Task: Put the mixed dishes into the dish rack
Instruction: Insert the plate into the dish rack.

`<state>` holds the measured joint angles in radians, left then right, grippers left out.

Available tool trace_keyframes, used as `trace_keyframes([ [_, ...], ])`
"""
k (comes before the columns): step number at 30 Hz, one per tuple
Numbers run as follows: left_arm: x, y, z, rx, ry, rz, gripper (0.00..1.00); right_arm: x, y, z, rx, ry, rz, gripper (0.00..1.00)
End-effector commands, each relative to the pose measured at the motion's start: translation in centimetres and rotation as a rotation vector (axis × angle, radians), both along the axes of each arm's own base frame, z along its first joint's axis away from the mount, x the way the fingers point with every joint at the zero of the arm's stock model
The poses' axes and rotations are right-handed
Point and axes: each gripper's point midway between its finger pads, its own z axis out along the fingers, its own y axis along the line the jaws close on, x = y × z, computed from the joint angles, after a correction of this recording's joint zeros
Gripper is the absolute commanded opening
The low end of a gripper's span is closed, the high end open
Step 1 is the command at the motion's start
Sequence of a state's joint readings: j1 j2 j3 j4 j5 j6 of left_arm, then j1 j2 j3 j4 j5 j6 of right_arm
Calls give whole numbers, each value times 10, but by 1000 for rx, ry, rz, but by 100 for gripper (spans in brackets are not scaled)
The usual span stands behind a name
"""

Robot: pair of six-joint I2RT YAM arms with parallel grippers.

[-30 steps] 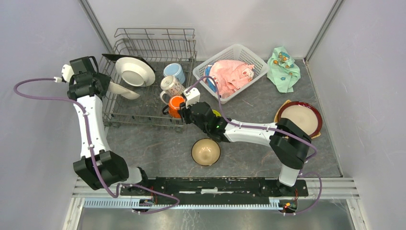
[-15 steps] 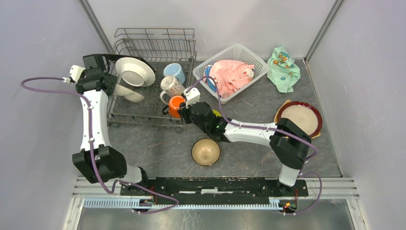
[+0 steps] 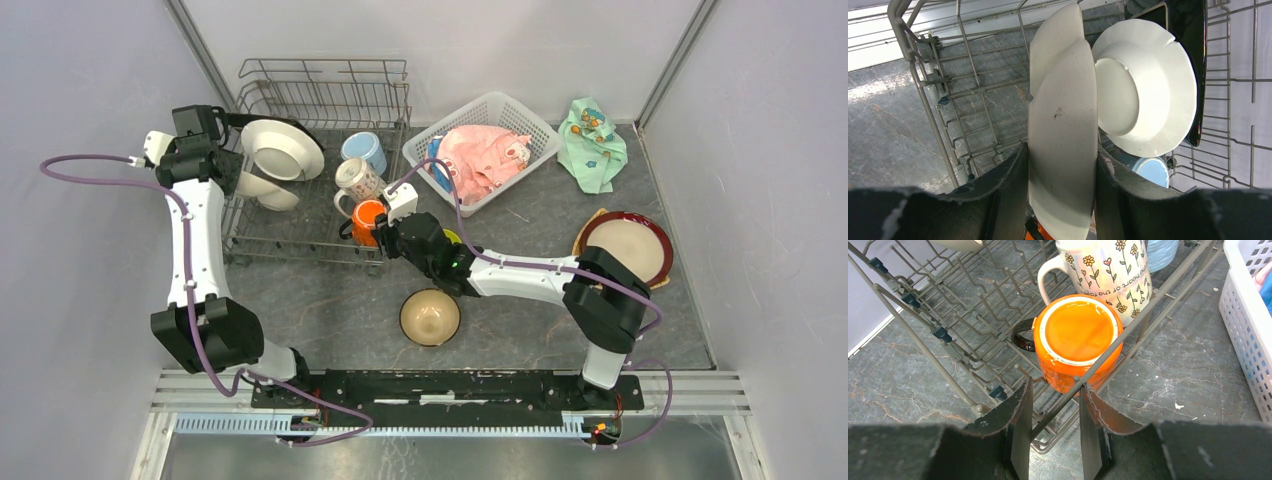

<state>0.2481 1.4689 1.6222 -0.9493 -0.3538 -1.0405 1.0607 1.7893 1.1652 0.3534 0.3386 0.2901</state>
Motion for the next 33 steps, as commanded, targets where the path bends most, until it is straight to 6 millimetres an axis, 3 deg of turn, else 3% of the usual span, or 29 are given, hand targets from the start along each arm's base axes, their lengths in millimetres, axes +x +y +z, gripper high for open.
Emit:
trace_keyframes([
  [1, 25, -1, 98, -6, -382, 46, 2, -98, 43, -51, -162, 61, 458, 19],
  [8, 31, -13, 98, -39, -390, -18, 2, -97, 43, -49, -160, 59, 455, 19],
  [13, 18, -12, 108, 6, -393, -29, 2, -98, 42, -49, -160, 59, 454, 19],
  [19, 4, -15, 100, 29, -364, -50, 2, -98, 43, -47, -154, 58, 458, 19],
  [24, -7, -9, 109, 69, -371, -25, 2, -99, 42, -47, -154, 60, 457, 19],
  [33, 7, -13, 99, -49, -434, 35, 2, -99, 43, -44, -147, 60, 456, 19],
])
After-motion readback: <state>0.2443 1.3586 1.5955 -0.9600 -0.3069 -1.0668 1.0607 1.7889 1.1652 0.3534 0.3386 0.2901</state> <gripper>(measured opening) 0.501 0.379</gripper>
